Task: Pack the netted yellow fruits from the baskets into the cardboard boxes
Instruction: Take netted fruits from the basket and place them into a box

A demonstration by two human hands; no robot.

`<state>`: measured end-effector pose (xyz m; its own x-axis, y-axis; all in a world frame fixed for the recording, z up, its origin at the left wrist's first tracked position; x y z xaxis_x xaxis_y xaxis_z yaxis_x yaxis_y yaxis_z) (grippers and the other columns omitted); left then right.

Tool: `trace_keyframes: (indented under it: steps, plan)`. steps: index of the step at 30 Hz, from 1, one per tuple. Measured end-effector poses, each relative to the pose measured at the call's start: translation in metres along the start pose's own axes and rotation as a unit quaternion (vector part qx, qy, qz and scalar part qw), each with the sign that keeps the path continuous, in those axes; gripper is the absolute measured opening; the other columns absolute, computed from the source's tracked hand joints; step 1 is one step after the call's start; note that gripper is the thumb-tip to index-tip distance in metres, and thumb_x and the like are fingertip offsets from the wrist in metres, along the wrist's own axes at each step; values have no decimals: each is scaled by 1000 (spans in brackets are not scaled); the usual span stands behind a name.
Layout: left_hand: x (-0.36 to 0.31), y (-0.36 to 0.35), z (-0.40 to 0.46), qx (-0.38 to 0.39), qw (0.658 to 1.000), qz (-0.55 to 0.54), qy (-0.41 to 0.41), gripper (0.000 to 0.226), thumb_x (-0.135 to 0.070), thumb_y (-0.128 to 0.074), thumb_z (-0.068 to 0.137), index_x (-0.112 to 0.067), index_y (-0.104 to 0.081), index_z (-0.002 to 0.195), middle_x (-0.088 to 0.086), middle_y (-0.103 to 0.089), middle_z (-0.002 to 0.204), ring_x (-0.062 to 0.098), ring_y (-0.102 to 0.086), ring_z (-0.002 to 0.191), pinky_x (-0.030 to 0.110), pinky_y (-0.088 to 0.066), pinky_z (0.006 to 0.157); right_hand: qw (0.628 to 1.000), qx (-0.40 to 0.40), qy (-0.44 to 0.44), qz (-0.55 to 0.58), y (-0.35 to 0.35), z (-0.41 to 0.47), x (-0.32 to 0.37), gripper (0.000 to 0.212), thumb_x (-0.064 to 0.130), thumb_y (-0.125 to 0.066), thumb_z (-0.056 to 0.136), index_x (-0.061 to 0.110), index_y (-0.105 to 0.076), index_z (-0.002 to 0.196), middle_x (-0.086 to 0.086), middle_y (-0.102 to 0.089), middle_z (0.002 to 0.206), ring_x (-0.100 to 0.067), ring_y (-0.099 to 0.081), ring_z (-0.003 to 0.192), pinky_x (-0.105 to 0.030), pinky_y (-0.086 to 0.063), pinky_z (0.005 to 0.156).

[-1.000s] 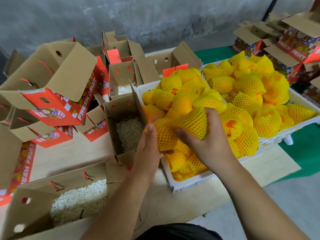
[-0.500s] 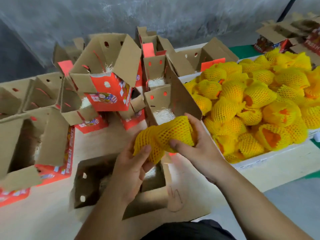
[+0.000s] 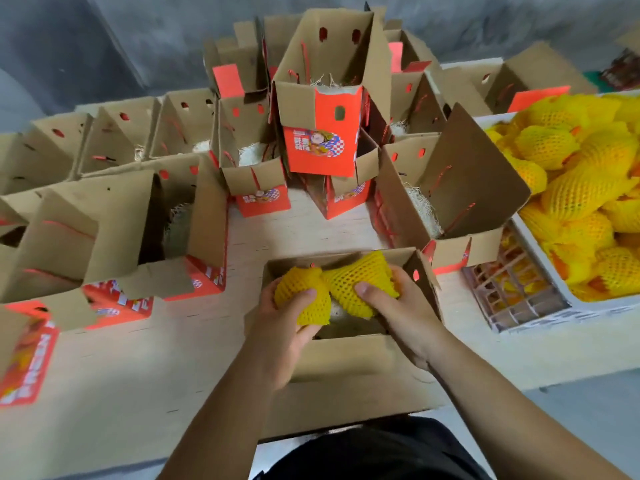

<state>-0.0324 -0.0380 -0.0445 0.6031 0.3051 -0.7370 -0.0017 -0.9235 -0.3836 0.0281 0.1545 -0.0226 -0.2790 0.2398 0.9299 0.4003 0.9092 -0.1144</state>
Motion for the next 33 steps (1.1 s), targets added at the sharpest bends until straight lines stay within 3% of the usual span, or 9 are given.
trace_keyframes:
  steps: [5, 12, 15, 19, 22, 26, 28, 31, 33]
  plan:
    - [12, -13, 5, 22, 989, -103, 103, 40, -21, -58, 101, -19, -57, 141, 12, -68, 135, 32, -65, 123, 58, -48, 107, 997, 35, -38, -55, -4, 9, -4, 59, 21, -85, 83, 24, -49, 129, -2, -74, 113, -13, -73, 102, -27, -60, 79]
    - [16, -24, -3, 67, 996, 24, 62, 52, -31, -77, 89, -22, -58, 136, 8, -72, 127, 29, -71, 114, 45, -62, 86, 993, 80, -87, 23, 0, 17, -10, 46, 43, -80, 82, 27, -68, 123, 1, -76, 111, -5, -66, 85, -18, -41, 52]
    - [-14, -12, -1, 20, 986, 134, -93, 55, -45, -83, 79, -37, -61, 128, -6, -71, 120, 14, -74, 103, 37, -64, 73, 988, 84, -132, 18, -1, 23, -13, 45, 49, -72, 89, 17, -69, 120, 4, -70, 86, -4, -59, 65, -19, -39, 48]
    - [-67, 13, 1, -63, 926, 230, -293, 45, -58, -70, 77, -50, -52, 117, -23, -65, 102, -1, -66, 85, 27, -61, 68, 957, 79, -220, -173, -4, 33, -19, 56, 66, -70, 81, 21, -68, 115, 5, -66, 88, -10, -56, 65, -18, -43, 51]
    - [-57, 28, 17, -80, 958, 160, -223, 49, -55, -72, 78, -41, -53, 121, -25, -67, 101, -1, -67, 92, 51, -62, 85, 910, 125, -242, -312, -33, 50, -33, 57, 68, -68, 75, 25, -61, 111, -1, -61, 101, -19, -57, 76, -23, -46, 57]
    - [-48, 33, 27, -79, 974, 93, -190, 42, -47, -68, 92, -35, -53, 130, -14, -67, 117, 10, -67, 110, 42, -64, 79, 861, 153, -310, -373, -93, 74, -62, 63, 68, -75, 68, 16, -57, 98, -5, -57, 90, -21, -56, 67, -23, -44, 55]
    - [-50, 33, 29, -83, 976, 85, -184, 26, -40, -65, 99, -38, -55, 123, -16, -67, 113, 3, -69, 105, 44, -64, 80, 877, 146, -295, -350, -115, 89, -75, 70, 58, -85, 66, 15, -58, 114, -7, -60, 107, -23, -60, 76, -30, -51, 59]
    - [-52, 33, 31, -71, 976, 108, -174, 32, -46, -65, 92, -39, -54, 122, -10, -65, 120, 12, -68, 112, 47, -63, 85, 910, 162, -319, -209, -135, 98, -98, 24, 24, -61, 98, 20, -59, 121, -9, -63, 122, -27, -60, 100, -44, -57, 92]
    - [-51, 34, 31, -59, 979, 114, -158, 40, -48, -70, 91, -36, -53, 125, -10, -66, 119, 17, -68, 113, 47, -62, 89, 918, 140, -321, -185, -130, 100, -102, 15, 17, -54, 99, 18, -61, 113, -9, -63, 107, -27, -61, 98, -31, -57, 73]
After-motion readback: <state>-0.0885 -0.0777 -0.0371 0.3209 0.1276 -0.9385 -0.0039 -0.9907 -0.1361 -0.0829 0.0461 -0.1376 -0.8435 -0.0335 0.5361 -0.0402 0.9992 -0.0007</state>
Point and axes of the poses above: each hand's wrist, its own z-axis towards the middle knuckle, its own y-axis out of the back of the hand, x = y × z, the point moved 7 cm from there along z, towards the middle knuckle
